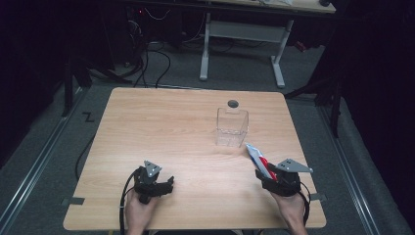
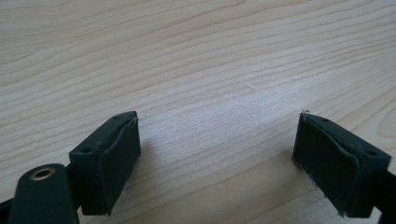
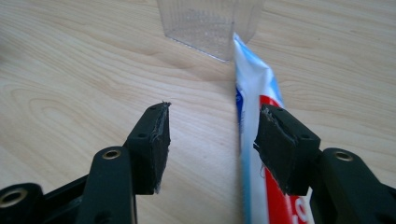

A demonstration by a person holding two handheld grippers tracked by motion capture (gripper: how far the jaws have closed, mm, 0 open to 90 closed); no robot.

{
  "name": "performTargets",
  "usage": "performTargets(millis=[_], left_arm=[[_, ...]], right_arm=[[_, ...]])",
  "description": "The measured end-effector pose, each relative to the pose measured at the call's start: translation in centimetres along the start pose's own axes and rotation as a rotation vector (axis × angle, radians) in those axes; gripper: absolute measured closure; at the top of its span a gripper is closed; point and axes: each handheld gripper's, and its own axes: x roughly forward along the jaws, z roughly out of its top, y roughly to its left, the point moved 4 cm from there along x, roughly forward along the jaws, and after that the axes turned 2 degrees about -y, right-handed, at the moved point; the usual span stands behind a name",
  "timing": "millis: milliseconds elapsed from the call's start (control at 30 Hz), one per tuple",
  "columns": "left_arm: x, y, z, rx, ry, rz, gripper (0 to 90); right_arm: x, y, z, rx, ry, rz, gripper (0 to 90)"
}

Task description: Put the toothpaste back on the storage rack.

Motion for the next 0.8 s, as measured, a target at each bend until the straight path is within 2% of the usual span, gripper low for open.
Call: performTargets(millis=[367, 567, 800], left_arm=[[0.0, 0.0, 0.0, 0.000, 0.000, 0.000, 15.2], [0.0, 0.0, 0.0, 0.000, 0.000, 0.000, 15.1], [0.0, 0.0, 0.0, 0.000, 0.000, 0.000, 15.2]], right_arm=[[1.3, -2.1, 2.0, -0.025, 0.046, -0.051, 47.5], [2.2, -2.7, 2.7, -0.020, 0.081, -0.051, 47.6], [4.1, -3.2, 3.3, -0.019, 0.147, -0.042, 46.1]])
